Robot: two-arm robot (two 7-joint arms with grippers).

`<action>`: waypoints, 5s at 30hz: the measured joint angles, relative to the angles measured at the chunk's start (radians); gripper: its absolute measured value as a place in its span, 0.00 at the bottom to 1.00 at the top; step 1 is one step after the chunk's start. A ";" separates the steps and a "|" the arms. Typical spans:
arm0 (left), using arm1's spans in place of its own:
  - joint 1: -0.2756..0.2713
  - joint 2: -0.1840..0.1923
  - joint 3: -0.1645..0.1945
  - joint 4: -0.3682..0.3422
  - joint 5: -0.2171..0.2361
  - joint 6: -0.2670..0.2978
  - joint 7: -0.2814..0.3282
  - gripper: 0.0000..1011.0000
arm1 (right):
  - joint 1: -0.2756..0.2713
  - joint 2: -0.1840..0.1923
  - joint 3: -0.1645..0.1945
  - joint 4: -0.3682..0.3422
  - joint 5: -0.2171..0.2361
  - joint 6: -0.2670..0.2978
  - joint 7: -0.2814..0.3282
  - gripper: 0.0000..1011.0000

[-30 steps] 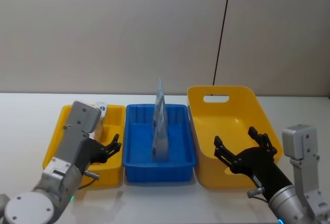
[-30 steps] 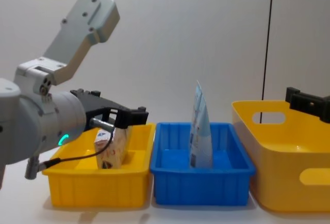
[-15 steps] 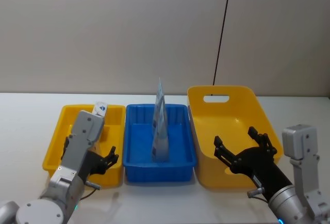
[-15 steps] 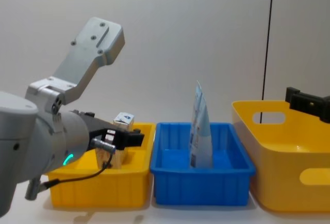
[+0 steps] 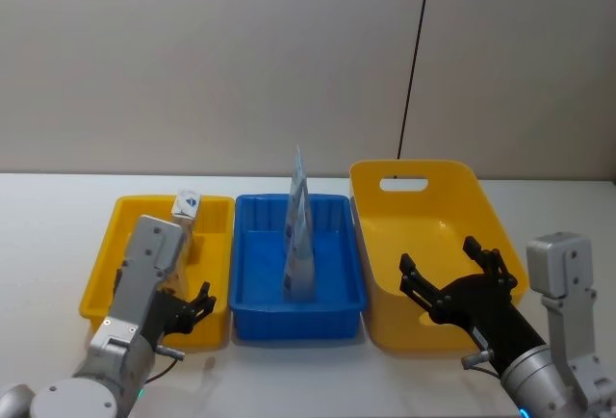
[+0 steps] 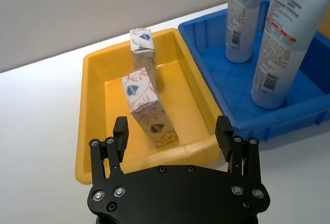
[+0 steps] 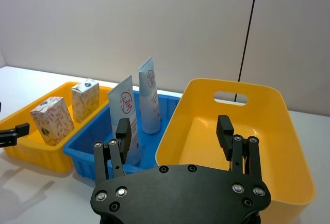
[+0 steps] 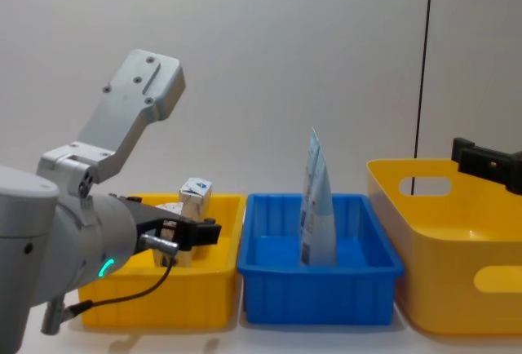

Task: Bimanual collaborative sorting of washing and personal care products

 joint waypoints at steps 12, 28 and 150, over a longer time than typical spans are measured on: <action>-0.012 -0.052 -0.056 0.065 -0.045 -0.086 -0.002 0.99 | 0.000 0.000 0.000 0.000 0.000 0.000 0.000 0.99; -0.082 -0.110 -0.093 0.200 -0.078 -0.138 -0.029 0.99 | 0.000 0.000 0.000 0.000 0.000 0.000 0.000 0.99; -0.245 -0.220 -0.218 0.585 -0.023 -0.289 -0.072 0.39 | 0.000 0.000 0.000 0.000 0.000 0.000 0.000 0.99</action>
